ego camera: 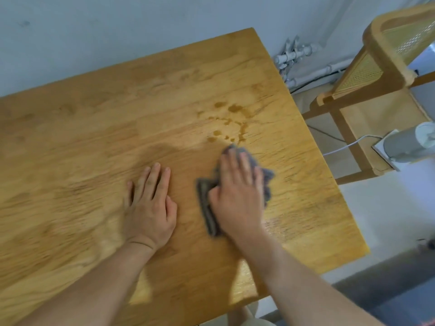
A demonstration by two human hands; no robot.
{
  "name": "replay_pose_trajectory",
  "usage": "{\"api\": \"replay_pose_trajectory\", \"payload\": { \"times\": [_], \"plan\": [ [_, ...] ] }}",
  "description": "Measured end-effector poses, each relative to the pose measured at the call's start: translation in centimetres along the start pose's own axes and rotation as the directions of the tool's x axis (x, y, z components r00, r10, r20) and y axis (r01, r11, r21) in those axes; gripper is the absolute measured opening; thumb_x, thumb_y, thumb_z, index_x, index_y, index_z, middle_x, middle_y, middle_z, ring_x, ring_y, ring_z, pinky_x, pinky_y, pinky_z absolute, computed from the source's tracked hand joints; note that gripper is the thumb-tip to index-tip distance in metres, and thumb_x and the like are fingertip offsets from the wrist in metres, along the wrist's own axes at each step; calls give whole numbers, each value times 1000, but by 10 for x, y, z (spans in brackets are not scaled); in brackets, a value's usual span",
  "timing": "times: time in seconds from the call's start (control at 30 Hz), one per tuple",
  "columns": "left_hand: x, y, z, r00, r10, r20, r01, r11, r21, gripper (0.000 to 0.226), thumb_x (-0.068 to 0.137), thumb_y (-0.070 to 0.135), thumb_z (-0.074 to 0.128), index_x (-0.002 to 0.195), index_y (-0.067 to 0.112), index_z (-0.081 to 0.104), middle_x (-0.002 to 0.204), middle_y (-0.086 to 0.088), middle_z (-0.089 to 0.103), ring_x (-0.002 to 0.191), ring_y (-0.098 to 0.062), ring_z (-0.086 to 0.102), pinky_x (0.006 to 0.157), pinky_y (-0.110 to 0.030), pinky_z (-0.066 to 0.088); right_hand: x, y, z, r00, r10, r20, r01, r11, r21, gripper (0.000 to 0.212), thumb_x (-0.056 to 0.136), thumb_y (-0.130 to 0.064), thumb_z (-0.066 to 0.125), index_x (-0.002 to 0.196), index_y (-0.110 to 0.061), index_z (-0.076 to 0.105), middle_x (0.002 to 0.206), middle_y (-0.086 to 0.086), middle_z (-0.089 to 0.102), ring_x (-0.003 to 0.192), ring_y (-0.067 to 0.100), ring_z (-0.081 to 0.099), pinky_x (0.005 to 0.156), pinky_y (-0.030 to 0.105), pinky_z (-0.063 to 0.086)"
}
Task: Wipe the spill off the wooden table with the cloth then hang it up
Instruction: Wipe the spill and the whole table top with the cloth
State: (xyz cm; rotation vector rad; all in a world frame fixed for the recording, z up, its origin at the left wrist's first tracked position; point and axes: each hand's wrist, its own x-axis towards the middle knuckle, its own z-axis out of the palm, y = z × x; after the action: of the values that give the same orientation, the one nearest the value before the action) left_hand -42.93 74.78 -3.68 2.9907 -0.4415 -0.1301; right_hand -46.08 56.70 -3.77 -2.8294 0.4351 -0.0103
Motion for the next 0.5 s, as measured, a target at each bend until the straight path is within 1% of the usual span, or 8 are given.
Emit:
{"api": "replay_pose_trajectory", "payload": {
  "times": [0.1,0.2,0.23,0.3,0.4,0.43,0.47,0.5],
  "plan": [
    [-1,-1,-1,1000,12,5,-12,1000,5,59,88,31,29,145,15,37,153,-7,33,141,-24,28,112,-52,21,-17,-21,7,957,-276,90,274,961,36,63,90,-37,40,150,-19,36,158,-1,31,148,17,20,120,46,17],
    [0,-2,-1,1000,4,18,-4,1000,0,59,88,31,28,146,17,34,154,-5,31,142,-22,26,113,-51,20,2,25,-7,937,-334,104,334,943,20,64,85,-37,43,146,-20,43,155,-2,36,146,16,25,120,43,19],
    [0,-2,-1,1000,-2,24,1,1000,1,60,89,32,27,146,18,33,154,-4,30,143,-21,24,114,-50,19,12,48,-13,957,-274,93,276,961,-14,65,84,-36,42,146,-19,43,156,-1,35,146,17,25,120,44,19],
    [1,-2,0,1000,-7,27,7,1000,-6,60,89,33,26,146,19,33,155,-4,29,143,-21,23,114,-49,17,30,91,-27,997,-54,49,58,996,-70,65,87,-36,37,149,-17,37,158,1,30,147,19,21,120,46,17],
    [0,-2,0,1000,-1,25,2,1000,-24,59,89,32,27,146,18,34,154,-5,30,143,-22,25,114,-51,18,42,92,-28,955,291,-57,-293,955,-42,64,92,-34,30,153,-17,27,162,0,19,150,19,12,121,47,8],
    [0,-3,0,1000,1,26,0,1000,-28,59,89,33,26,146,18,35,154,-5,31,142,-22,25,114,-51,19,41,74,-23,940,336,-63,-338,941,-20,64,93,-33,31,154,-16,24,163,1,16,150,20,8,121,47,5],
    [1,-3,1,1000,3,29,-2,1000,-31,59,89,33,26,146,18,35,154,-5,31,142,-22,25,113,-51,19,38,51,-16,949,310,-53,-311,951,-5,65,93,-32,33,155,-16,21,163,1,14,150,19,7,121,47,4],
    [1,-3,1,1000,3,29,-2,999,-36,59,89,33,26,145,17,36,153,-5,32,142,-23,26,113,-52,19,31,25,-8,977,210,-38,-210,978,3,66,92,-32,37,154,-16,22,163,0,15,150,19,7,122,47,5]
  ]
}}
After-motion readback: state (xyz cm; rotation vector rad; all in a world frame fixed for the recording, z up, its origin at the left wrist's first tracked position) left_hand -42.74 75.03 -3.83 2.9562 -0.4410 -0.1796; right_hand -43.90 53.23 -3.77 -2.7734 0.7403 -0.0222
